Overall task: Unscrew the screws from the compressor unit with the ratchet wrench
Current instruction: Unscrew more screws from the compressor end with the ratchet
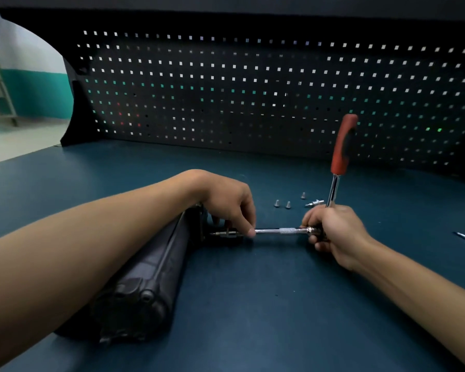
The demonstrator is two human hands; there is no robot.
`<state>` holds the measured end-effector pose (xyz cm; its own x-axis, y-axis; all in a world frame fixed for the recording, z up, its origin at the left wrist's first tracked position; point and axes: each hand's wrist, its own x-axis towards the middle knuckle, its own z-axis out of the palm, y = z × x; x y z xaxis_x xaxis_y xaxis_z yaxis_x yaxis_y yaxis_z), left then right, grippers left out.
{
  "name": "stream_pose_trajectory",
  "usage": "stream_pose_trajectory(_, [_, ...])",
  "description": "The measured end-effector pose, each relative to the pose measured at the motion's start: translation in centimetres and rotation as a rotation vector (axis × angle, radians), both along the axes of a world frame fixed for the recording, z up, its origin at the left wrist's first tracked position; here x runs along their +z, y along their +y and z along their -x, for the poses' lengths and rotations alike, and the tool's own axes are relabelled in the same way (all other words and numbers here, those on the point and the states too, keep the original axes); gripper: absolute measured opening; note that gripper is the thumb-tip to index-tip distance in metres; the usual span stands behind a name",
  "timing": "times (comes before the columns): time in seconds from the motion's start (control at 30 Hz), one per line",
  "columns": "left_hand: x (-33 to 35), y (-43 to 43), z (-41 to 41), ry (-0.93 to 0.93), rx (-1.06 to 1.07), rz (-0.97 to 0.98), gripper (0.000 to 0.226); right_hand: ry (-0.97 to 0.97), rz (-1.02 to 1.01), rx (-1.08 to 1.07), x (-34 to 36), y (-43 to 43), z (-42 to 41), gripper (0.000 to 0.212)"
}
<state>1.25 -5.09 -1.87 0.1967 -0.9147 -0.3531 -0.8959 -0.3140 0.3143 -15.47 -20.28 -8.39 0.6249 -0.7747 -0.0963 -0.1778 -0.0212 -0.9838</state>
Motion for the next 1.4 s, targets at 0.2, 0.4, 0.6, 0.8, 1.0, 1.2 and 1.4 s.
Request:
stream_pose_trajectory(0.2, [-0.3, -0.4, -0.4, 0.023, -0.025, -0.014, 0.006, 0.029, 0.013, -0.005, -0.2, 0.4, 0.1, 0.021])
stream_pose_trajectory(0.4, [-0.3, -0.4, -0.4, 0.023, -0.022, -0.024, 0.004, 0.073, -0.021, 0.026, 0.1, 0.5, 0.3, 0.016])
stream_pose_trajectory(0.6, [0.0, -0.3, -0.5, 0.030, -0.010, -0.069, 0.004, 0.179, -0.109, 0.102, 0.7, 0.6, 0.8, 0.011])
stream_pose_trajectory(0.8, [-0.3, -0.8, -0.3, 0.016, -0.002, -0.109, 0.006, 0.211, -0.046, 0.167, 0.4, 0.2, 0.8, 0.015])
stream_pose_trajectory(1.0, [-0.4, -0.8, -0.4, -0.007, -0.012, -0.110, 0.009, 0.088, 0.210, 0.143, -0.5, -0.1, 0.4, 0.038])
stream_pose_trajectory(1.2, [-0.5, -0.8, -0.6, -0.035, -0.014, -0.140, 0.015, 0.141, 0.145, 0.175, -0.2, -0.4, -0.4, 0.039])
stream_pose_trajectory(1.4, [-0.7, -1.1, -0.5, -0.042, -0.027, -0.142, 0.015, 0.045, 0.231, 0.127, -0.9, -0.6, -0.3, 0.038])
